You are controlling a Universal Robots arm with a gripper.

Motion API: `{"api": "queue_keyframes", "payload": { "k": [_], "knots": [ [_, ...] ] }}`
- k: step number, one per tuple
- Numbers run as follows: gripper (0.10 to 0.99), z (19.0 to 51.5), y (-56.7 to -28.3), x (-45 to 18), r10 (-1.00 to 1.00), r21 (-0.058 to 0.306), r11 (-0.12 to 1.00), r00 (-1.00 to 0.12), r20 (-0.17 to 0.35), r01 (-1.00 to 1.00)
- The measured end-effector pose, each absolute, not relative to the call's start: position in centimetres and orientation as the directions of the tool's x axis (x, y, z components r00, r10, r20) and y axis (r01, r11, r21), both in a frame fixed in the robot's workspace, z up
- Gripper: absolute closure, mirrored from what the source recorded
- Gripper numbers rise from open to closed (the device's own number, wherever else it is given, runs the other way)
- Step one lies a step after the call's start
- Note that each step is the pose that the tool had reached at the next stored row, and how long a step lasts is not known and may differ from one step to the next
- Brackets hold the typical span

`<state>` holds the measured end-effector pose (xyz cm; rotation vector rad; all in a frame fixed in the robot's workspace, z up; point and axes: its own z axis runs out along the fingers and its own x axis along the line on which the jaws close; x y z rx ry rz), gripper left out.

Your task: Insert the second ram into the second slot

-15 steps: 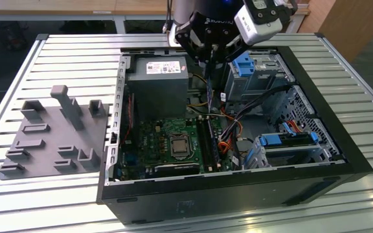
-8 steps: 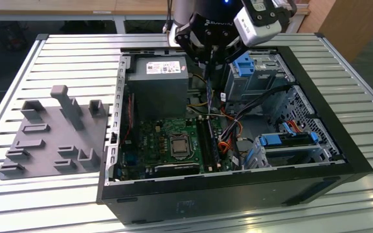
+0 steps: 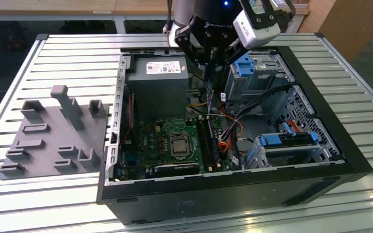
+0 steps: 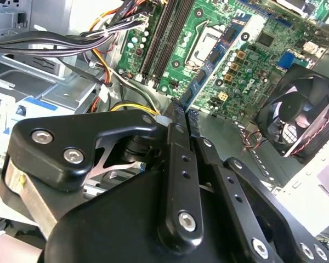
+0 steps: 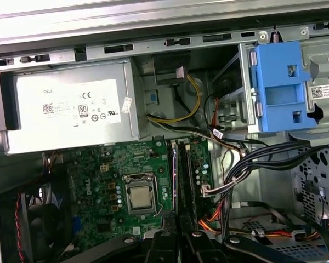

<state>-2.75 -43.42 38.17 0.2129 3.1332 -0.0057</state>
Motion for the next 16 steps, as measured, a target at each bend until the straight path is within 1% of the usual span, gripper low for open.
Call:
{"api": "queue_keyframes", "payload": {
  "k": [16],
  "knots": [
    [0.949,37.24,-43.42,-2.75,0.135,-0.004,0.991,-0.991,-0.001,0.135]
  ]
}}
